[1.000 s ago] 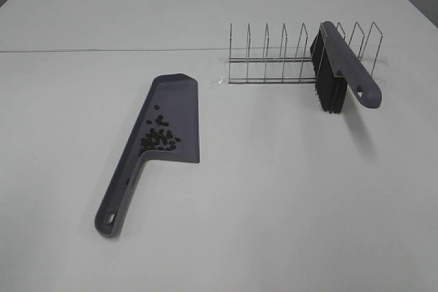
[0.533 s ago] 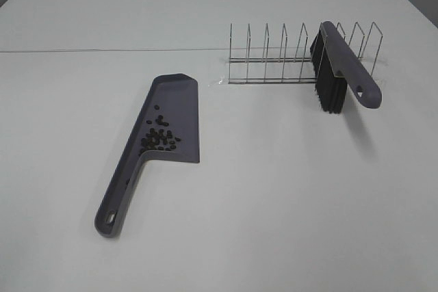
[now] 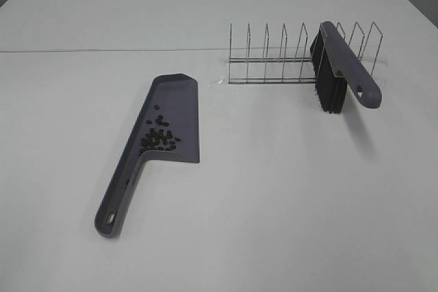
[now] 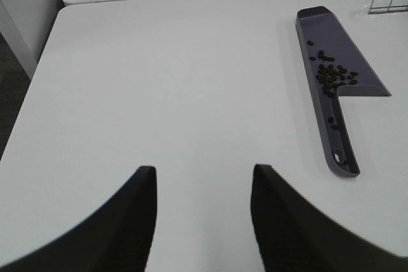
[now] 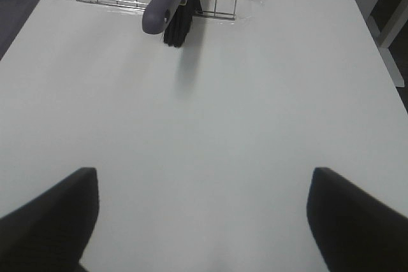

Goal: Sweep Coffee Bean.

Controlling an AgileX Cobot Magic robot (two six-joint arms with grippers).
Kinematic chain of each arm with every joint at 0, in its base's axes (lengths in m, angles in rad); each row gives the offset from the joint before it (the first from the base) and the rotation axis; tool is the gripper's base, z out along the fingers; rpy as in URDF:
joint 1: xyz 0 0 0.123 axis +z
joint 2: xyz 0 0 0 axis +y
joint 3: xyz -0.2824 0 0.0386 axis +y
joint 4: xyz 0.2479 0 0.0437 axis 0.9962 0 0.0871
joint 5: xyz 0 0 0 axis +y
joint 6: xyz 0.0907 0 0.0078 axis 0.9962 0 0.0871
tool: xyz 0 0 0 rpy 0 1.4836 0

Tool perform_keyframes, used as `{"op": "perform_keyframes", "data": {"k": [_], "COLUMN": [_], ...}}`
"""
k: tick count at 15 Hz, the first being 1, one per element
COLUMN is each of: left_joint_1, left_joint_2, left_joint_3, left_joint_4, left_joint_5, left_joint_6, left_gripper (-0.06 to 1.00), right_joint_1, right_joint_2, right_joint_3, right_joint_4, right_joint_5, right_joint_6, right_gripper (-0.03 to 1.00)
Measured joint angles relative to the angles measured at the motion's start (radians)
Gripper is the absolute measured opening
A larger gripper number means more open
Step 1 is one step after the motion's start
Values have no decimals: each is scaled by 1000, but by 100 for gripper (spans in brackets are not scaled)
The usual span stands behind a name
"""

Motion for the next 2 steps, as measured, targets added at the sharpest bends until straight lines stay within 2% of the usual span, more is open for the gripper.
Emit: {"op": "perform_keyframes", "data": {"k": [2], "left_joint_1": [0], "left_joint_2": [0], "left_joint_3": [0], "left_joint_4": [0], "left_joint_5": [0], "left_joint_6": [0], "left_gripper": [46], "right_joint_1": [0], "right_joint_2": [0], "right_joint_3": [0], "right_joint_4": [0], "right_joint_5": [0], "right_joint_6": [0], "right_gripper": [84]}}
